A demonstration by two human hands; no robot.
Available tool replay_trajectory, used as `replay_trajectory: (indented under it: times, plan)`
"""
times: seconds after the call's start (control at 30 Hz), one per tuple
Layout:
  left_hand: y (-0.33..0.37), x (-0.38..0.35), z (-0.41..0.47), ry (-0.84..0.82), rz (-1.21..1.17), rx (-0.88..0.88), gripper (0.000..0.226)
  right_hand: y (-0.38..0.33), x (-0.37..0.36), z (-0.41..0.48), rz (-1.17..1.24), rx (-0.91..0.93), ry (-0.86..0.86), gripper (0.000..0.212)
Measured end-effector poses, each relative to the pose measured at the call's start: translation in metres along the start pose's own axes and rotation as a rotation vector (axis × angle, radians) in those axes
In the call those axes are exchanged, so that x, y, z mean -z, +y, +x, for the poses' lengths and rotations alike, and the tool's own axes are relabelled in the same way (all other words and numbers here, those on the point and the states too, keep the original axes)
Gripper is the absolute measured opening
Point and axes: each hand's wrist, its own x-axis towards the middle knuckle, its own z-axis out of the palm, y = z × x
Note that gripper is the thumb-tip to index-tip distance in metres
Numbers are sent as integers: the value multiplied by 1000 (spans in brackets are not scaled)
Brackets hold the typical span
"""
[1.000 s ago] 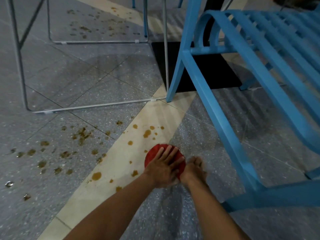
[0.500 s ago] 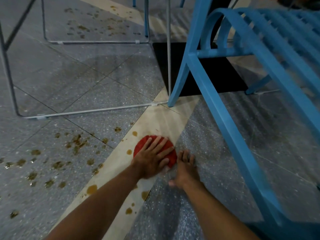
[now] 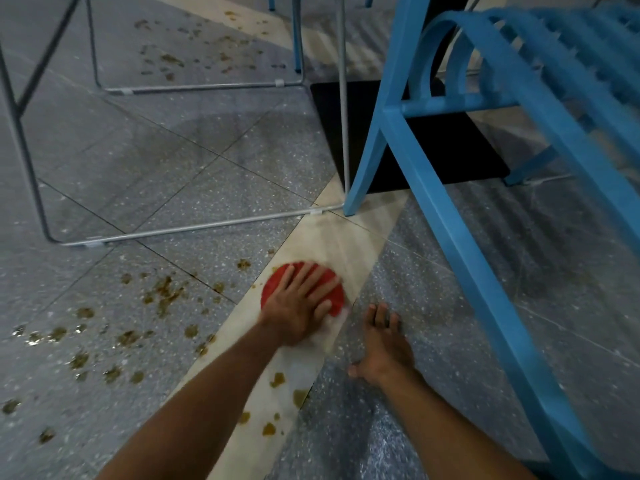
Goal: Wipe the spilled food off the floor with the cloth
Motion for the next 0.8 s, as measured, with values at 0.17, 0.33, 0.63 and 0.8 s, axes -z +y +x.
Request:
replay_trajectory:
  times: [0.17, 0.33, 0.63, 0.8]
  plan:
    - [24, 17, 60, -33, -75, 296, 68, 0, 1, 1, -14, 12, 4, 141]
    - [23, -9, -4, -22, -25, -56, 62, 3, 4, -3, 13, 22, 13, 141]
    - [6, 19, 63, -6, -94, 360, 67, 7, -1, 3, -3, 34, -7, 140]
    - [-4, -5, -17, -32, -17, -127, 62, 10, -2, -2, 26, 51, 20, 140]
